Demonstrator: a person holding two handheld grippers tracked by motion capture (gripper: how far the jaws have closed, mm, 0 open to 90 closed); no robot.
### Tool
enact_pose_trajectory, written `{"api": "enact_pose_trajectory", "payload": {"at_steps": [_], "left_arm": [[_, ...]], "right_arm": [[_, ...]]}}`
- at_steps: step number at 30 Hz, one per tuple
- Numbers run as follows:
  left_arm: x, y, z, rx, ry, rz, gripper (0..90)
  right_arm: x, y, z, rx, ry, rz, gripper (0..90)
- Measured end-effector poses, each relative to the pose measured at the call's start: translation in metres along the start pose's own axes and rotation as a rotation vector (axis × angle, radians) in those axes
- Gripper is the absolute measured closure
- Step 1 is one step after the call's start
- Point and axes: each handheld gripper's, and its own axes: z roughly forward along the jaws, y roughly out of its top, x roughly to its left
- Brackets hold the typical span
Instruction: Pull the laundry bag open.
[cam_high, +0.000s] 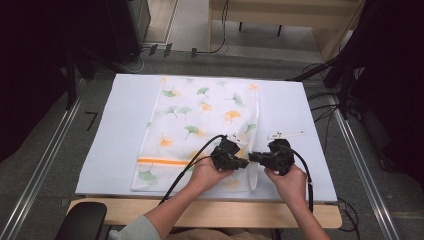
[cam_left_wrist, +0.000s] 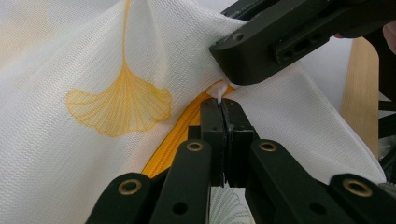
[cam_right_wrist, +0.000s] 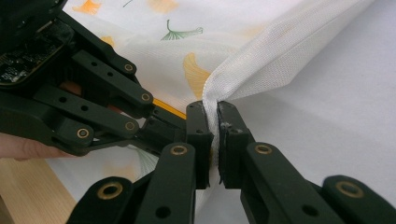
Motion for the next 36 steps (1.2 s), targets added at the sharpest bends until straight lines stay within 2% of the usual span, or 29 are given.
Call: {"api": "enact_pose_trajectory", "payload": {"at_steps": [4, 9, 11, 14, 18, 23, 26, 30, 36], "left_arm": [[0.0, 0.0, 0.001, -0.007, -0.003, -0.005, 90.0], [0.002, 0.0, -0.002, 0.018, -0.015, -0.015, 90.0], [0.002, 0.0, -0.003, 0.024, -0.01, -0.021, 90.0], [0.002, 0.001, -0.005, 0.025, -0.001, -0.009, 90.0], [0.003, -0.001, -0.006, 0.051, 0.02, -0.006, 90.0], [0.006, -0.001, -0.009, 0.046, 0.009, -0.011, 90.0], [0.006, -0.002, -0.01, 0.058, 0.02, -0.013, 90.0], [0.009, -0.002, -0.013, 0.077, 0.011, -0.007, 90.0], [0.011, -0.003, -0.018, 0.074, -0.013, -0.007, 90.0]], "right_arm": [[0.0, 0.0, 0.0, -0.006, 0.007, 0.007, 86.6], [0.0, 0.0, -0.001, 0.002, 0.005, -0.003, 86.5], [0.0, -0.001, -0.001, 0.003, 0.007, -0.003, 86.5], [0.0, -0.001, -0.001, 0.001, 0.007, -0.004, 86.5], [0.0, -0.002, -0.002, 0.01, -0.006, -0.016, 86.6], [-0.001, -0.002, -0.003, 0.008, -0.001, -0.009, 86.6], [-0.001, -0.002, -0.002, 0.01, -0.004, -0.014, 86.5], [-0.001, -0.002, -0.003, 0.009, -0.004, -0.013, 86.5], [-0.002, -0.003, -0.004, 0.009, -0.003, -0.016, 86.5]]}}
